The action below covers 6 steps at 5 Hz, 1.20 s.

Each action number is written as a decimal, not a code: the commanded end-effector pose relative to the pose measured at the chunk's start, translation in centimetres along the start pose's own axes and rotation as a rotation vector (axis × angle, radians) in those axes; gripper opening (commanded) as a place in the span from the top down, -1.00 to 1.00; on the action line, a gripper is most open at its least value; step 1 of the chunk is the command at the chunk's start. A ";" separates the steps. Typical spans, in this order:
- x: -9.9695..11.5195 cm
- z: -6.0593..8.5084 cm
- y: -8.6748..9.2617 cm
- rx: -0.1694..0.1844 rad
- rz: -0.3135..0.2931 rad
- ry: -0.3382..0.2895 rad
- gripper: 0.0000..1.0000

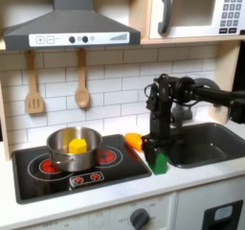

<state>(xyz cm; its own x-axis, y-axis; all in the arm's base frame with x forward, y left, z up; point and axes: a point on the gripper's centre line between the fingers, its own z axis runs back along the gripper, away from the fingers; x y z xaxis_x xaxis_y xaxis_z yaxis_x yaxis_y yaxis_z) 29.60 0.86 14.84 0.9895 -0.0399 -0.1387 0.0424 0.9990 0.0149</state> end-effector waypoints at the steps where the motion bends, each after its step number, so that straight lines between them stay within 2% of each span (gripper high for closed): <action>1: 0.4 -0.6 0.6 0.021 0.012 0.014 -1.00; 4: 0.6 -1.0 0.4 0.027 -0.005 0.025 -1.00; 5: 0.6 -1.0 0.4 0.016 -0.003 0.028 1.00; 6: 0.6 -1.4 0.5 0.016 -0.004 0.047 1.00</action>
<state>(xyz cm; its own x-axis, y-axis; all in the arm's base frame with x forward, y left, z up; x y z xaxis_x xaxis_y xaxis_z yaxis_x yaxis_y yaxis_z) 30.04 1.35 13.43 0.9822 -0.0495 -0.1814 0.0572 0.9977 0.0375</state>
